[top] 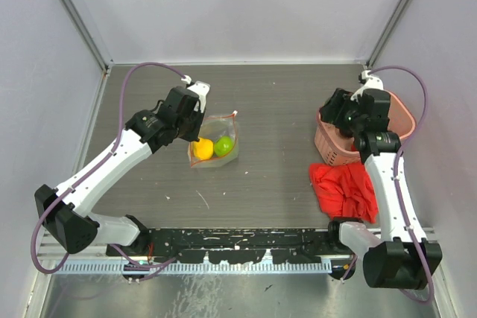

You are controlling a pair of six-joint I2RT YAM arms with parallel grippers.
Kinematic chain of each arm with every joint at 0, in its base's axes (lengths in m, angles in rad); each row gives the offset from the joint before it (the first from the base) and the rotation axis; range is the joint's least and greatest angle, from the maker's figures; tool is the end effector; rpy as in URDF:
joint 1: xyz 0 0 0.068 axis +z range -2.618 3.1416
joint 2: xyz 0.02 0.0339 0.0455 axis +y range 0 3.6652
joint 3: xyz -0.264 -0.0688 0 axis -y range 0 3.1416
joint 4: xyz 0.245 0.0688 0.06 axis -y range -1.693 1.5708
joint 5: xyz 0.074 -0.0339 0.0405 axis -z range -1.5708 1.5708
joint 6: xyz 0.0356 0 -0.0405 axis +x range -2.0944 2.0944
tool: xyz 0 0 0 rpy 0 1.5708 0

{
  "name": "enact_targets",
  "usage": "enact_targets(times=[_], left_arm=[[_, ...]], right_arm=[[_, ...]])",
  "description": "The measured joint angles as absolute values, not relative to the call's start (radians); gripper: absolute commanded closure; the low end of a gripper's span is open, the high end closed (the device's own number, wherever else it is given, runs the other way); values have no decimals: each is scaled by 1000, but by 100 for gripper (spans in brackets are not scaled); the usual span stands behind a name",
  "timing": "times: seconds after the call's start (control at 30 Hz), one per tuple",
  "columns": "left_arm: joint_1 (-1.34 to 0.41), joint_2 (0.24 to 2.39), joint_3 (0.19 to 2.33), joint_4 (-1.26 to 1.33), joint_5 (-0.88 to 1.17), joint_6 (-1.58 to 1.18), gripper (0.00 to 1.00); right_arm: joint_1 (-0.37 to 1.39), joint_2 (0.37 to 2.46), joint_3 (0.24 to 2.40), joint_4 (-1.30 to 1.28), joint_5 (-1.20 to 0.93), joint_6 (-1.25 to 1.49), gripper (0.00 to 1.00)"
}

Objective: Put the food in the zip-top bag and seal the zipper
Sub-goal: Pick up the fake fruit from the bin, then place the fake fruit in the zipper food storage bag.

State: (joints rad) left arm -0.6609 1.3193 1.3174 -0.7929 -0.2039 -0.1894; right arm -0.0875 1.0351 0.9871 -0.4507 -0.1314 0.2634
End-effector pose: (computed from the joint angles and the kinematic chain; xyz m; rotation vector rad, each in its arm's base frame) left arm 0.2220 -0.1635 0.3510 0.4533 2.3075 -0.1771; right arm 0.2284 -0.0153 0.3364 0.2820 2.0546 0.2439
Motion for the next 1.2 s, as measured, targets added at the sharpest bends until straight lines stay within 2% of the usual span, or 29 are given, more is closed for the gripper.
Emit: enact_targets(times=[0.5, 0.8, 1.0, 1.2], left_arm=[[-661, 1319, 1317, -793, -193, -190, 100], [-661, 1319, 1317, -793, -185, -193, 100], [-661, 1319, 1317, -793, -179, -193, 100], [-661, 1319, 1317, -793, -176, -194, 100]], right_arm=[[357, 1028, 1045, -421, -100, 297, 55], [686, 1147, 1095, -281, -75, 298, 54], [813, 1238, 1113, -184, -84, 287, 53], [857, 1324, 1113, -96, -118, 286, 53]])
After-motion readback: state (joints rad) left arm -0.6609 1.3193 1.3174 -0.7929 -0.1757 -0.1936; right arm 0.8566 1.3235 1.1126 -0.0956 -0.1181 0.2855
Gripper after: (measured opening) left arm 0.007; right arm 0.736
